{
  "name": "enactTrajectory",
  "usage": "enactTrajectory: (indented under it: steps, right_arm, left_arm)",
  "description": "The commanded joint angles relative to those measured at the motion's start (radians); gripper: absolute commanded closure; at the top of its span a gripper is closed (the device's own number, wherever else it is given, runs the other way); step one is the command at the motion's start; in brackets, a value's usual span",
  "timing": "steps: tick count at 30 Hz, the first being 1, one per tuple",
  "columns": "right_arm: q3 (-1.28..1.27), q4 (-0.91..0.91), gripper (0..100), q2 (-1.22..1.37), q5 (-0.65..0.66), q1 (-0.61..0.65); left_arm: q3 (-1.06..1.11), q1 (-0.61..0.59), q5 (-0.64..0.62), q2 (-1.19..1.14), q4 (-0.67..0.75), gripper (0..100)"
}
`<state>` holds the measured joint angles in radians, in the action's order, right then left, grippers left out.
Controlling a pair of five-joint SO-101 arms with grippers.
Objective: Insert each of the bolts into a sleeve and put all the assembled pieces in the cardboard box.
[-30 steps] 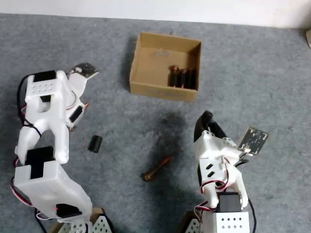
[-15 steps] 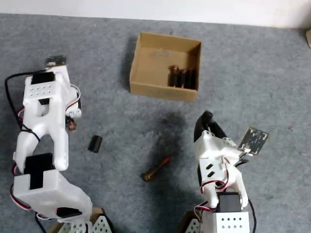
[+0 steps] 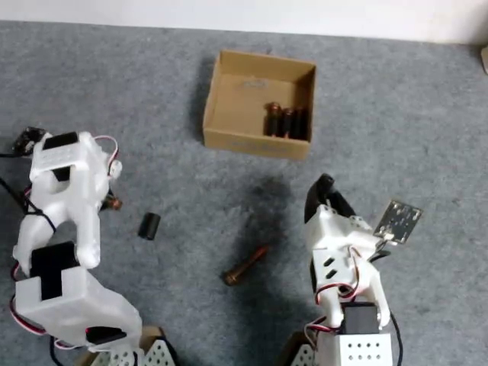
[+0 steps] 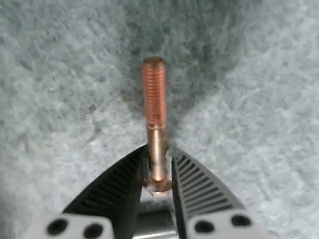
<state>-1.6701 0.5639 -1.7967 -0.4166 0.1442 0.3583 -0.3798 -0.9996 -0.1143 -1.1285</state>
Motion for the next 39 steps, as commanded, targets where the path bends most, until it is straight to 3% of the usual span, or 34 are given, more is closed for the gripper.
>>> enactTrajectory:
  steps: [1,6,15,19,23,30,35,39]
  right_arm:
    - [-0.021,-0.039,99.5,-0.005,0.015,-0.007]
    - [-0.021,-0.039,99.5,-0.005,0.015,-0.007]
    - [-0.021,-0.039,99.5,-0.005,0.015,-0.007]
    - [-0.021,-0.039,99.5,-0.005,0.015,-0.007]
    - [-0.021,-0.039,99.5,-0.005,0.015,-0.007]
    - [-0.021,-0.039,99.5,-0.005,0.015,-0.007]
    - [-0.021,-0.039,99.5,-0.005,0.015,-0.007]
    - [-0.021,-0.039,99.5,-0.005,0.015,-0.007]
  left_arm:
    - [-0.012,0.027,-0.008,0.058,0.015,100]
    - [-0.008,0.059,0.018,0.054,0.015,97]
    - [0.001,0.145,0.083,0.054,0.008,57]
    - [-0.001,0.148,0.170,0.062,0.008,52]
    - [-0.036,0.151,0.563,0.065,-0.094,52]
    - [-0.275,0.102,1.174,0.056,-0.466,52]
    - [-0.372,-0.022,2.116,0.058,-0.522,52]
    - [-0.360,-0.148,2.552,0.053,-0.446,52]
